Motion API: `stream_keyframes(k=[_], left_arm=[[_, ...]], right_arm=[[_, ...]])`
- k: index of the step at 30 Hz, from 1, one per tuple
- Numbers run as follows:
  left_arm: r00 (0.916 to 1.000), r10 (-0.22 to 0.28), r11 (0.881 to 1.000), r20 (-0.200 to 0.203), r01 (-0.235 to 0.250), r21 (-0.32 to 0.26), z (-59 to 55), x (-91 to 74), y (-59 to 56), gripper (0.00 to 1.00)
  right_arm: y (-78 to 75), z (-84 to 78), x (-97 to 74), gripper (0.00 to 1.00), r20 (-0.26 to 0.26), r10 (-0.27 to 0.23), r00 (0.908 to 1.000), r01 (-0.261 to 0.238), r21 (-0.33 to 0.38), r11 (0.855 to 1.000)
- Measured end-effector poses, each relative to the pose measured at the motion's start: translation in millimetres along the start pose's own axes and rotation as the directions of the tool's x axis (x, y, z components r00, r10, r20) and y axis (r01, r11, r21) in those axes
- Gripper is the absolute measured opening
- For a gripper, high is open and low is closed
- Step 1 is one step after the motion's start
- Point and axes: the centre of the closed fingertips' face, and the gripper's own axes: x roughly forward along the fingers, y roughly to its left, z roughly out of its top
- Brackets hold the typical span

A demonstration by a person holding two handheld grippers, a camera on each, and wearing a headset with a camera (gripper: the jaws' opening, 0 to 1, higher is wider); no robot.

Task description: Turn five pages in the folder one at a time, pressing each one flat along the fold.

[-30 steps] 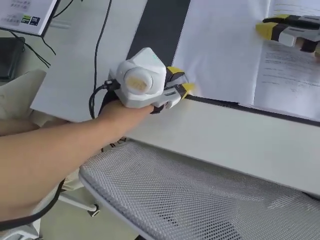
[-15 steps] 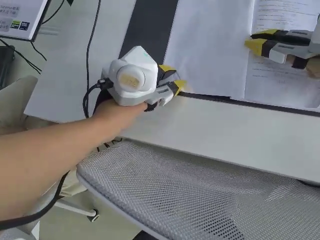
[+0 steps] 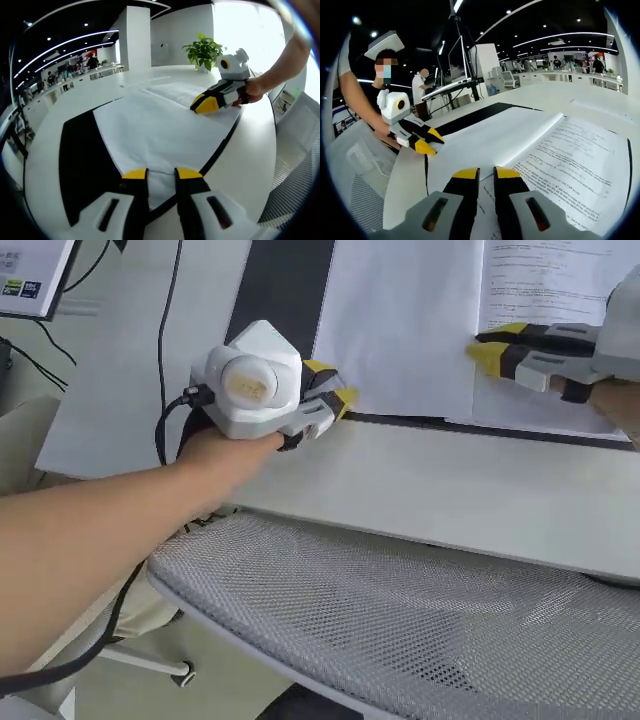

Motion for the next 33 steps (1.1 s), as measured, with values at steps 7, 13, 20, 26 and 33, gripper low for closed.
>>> stream_keyframes(k=[7, 13, 20, 26, 33], left_arm=[[1.0, 0.0, 1.0, 0.001, 0.0, -0.001, -0.4, 0.3, 0.3, 0.19], [1.0, 0.0, 1.0, 0.003, 0.0, 0.001, -0.5, 0.2, 0.4, 0.19], [1.0, 0.0, 1.0, 0.005, 0.0, -0.001, -0.7, 0.8, 1.2, 0.19], [1.0, -0.001, 1.0, 0.005, 0.001, -0.002, -0.9, 0.7, 1.4, 0.19], [1.0, -0.007, 1.0, 0.005, 0.007, -0.002, -1.1, 0.3, 1.3, 0.2]], right_arm=[[23.7, -9.4, -8.8, 0.09, -0.013, 0.014, 0.9998, -0.014, -0.009, 1.0], [41.0, -16.8, -15.5, 0.08, -0.019, 0.03, 0.9994, -0.03, 0.001, 1.0], [71.5, -25.8, -23.1, 0.08, -0.031, 0.063, 0.9975, -0.063, 0.021, 0.998], [100.9, -36.3, -27.3, 0.06, -0.083, 0.132, 0.9878, -0.127, 0.056, 0.99], [118.9, -43.8, -31.4, 0.11, -0.075, 0.137, 0.9878, -0.13, 0.08, 0.988]])
